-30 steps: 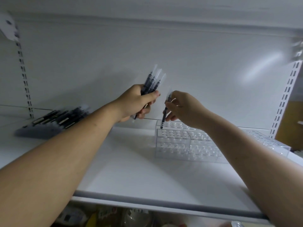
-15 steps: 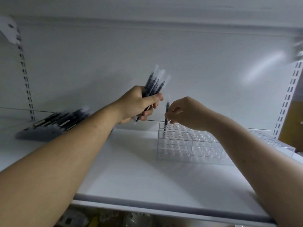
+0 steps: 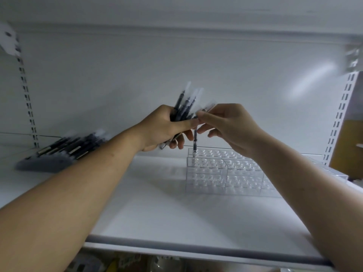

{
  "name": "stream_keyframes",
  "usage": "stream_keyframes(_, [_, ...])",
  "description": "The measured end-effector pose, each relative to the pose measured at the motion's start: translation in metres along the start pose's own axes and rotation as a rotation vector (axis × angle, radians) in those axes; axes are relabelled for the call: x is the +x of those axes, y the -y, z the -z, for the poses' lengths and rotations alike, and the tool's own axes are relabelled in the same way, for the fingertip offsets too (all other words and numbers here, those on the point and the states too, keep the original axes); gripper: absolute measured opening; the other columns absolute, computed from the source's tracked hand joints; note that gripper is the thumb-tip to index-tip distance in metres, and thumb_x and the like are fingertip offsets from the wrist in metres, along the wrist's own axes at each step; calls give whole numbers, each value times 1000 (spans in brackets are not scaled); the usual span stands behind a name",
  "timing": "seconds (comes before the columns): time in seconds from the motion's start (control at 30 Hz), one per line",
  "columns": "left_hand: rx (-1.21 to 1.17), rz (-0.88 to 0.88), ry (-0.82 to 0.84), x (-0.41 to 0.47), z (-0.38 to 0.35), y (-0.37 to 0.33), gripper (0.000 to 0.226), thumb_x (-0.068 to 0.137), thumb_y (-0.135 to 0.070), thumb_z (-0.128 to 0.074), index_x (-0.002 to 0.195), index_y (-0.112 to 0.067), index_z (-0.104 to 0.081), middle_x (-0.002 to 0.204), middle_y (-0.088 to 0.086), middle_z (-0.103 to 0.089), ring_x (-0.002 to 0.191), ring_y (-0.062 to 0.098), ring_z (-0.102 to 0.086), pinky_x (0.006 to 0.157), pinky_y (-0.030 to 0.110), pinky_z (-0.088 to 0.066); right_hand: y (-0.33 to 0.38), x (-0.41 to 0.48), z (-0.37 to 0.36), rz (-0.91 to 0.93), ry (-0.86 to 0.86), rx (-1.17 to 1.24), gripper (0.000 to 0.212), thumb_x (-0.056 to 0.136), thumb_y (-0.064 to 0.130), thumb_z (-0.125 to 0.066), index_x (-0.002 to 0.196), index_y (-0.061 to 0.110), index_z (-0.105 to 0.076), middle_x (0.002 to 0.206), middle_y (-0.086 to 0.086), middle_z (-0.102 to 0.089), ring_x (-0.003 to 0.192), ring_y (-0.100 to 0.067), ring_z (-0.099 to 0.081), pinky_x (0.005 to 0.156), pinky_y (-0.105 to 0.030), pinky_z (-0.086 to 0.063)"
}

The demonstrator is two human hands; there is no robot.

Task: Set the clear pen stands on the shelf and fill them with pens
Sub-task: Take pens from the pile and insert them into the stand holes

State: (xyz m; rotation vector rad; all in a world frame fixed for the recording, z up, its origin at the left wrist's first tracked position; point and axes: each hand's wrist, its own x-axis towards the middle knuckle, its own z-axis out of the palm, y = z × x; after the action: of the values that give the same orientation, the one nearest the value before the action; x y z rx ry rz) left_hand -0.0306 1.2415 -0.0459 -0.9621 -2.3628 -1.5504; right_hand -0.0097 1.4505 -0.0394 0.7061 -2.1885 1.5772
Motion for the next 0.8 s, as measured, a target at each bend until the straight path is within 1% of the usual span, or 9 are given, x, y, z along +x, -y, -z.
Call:
stream_keyframes(0.1, [-9,5,-2,0,1,0,27,104,-33,-64,106,-6,-66,84,14,-75,55,22,-63,47,31,-49,0,1,0,-36,-55,115,20,104,15,-64,101,-3,-73,97,-17,-80,95,-31,-79,84,-43,-60])
stream_keyframes(0.2, [-18,32,-19,1,3,1,23,108,-29,-61,99,-7,-61,81,12,-73,49,20,-55,45,29,-42,2,7,5,-23,-216,224,24,108,11,-54,97,-5,-69,94,-20,-79,90,-34,-79,76,-38,-62])
stream_keyframes(0.27, [-41,39,-23,1,3,3,26,108,-24,-60,90,-7,-55,72,8,-64,45,18,-44,45,29,-34,2,12,11,38,-323,184,22,107,10,-53,94,-3,-65,83,-16,-78,76,-31,-77,69,-37,-60])
stream_keyframes(0.33, [-66,36,-19,2,4,4,31,109,-23,-59,84,-9,-48,67,4,-51,45,17,-36,46,30,-29,1,14,15,112,-359,41,19,107,10,-53,93,0,-62,74,-8,-76,65,-27,-74,65,-39,-60])
stream_keyframes(0.4, [-88,34,-17,3,5,4,31,110,-26,-57,87,-10,-45,68,3,-43,46,16,-33,47,30,-27,0,11,13,148,-298,-116,18,107,11,-53,95,1,-62,77,-6,-77,66,-24,-75,69,-43,-63])
stream_keyframes(0.43, [-102,36,-16,3,6,5,27,110,-27,-57,92,-9,-47,69,3,-41,46,15,-33,47,30,-26,0,9,10,148,-254,-185,17,108,12,-54,97,1,-62,79,-6,-77,68,-24,-77,71,-44,-65])
stream_keyframes(0.53, [-164,50,-21,4,6,6,26,110,-29,-54,110,-3,-54,72,1,-44,46,15,-32,46,28,-25,-2,4,4,141,-157,-315,16,107,13,-55,98,2,-63,82,-6,-78,70,-20,-78,75,-47,-65])
stream_keyframes(0.63, [-221,52,-20,5,5,6,26,111,-28,-53,110,-2,-57,79,3,-50,46,14,-33,46,28,-25,-2,2,1,146,-106,-387,17,107,14,-55,100,1,-63,83,-5,-78,70,-18,-78,76,-49,-65])
stream_keyframes(0.8, [-239,57,-1,5,5,5,24,111,-26,-54,113,-2,-60,83,4,-55,49,14,-37,44,27,-25,-1,2,-2,151,-85,-425,15,107,17,-56,96,7,-62,82,-4,-79,71,-17,-78,77,-49,-65])
